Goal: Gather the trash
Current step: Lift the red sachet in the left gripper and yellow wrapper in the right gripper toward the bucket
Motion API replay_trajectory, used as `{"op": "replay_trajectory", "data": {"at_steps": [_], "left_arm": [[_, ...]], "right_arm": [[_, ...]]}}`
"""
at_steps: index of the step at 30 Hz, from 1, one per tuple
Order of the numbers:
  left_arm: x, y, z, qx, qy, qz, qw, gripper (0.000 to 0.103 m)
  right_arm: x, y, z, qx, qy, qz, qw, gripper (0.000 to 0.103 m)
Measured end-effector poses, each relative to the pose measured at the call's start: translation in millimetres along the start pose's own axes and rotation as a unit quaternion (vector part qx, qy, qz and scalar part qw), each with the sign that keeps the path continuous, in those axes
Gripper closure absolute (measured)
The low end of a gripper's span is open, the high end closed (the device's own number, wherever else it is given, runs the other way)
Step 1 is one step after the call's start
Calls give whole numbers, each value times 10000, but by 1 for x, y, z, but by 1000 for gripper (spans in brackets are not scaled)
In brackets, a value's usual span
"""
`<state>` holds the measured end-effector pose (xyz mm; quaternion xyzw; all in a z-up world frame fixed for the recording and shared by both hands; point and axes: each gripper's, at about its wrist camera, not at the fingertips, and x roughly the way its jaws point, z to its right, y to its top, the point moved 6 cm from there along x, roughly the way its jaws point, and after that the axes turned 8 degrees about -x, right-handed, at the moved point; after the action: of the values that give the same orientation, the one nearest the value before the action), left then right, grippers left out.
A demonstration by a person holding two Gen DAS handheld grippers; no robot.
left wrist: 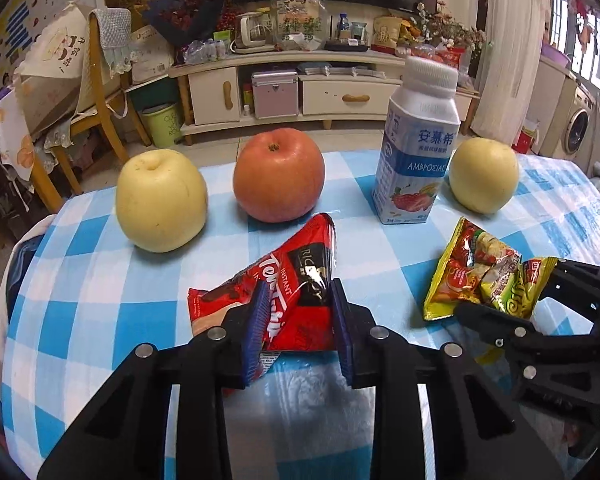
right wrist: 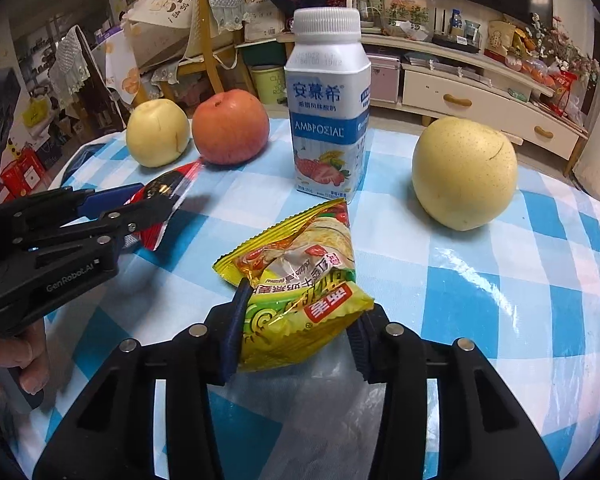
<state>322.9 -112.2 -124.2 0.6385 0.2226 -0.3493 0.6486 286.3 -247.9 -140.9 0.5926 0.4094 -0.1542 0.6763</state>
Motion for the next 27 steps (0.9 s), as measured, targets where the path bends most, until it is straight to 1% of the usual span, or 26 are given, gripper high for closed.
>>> {"op": "replay_trajectory", "data": {"at_steps": [8, 18, 22, 27], "left_arm": [[-38, 3, -18, -176, -86, 208, 9996, 74], [-93, 5, -30, -350, -158, 482, 9981, 75], [-118, 7, -38, -412, -157, 599, 9972, 75], [-154, 5, -56, -521, -104, 750, 9958, 75]], "right_arm": [[-29, 3, -9, 28, 47, 259, 9996, 58], [-68, 5, -30, -56, 34, 458, 9989, 58], [-88, 12, -43, -144, 38, 589, 9982, 58], [-113, 27, -71, -357, 94, 802, 9961, 58]]}}
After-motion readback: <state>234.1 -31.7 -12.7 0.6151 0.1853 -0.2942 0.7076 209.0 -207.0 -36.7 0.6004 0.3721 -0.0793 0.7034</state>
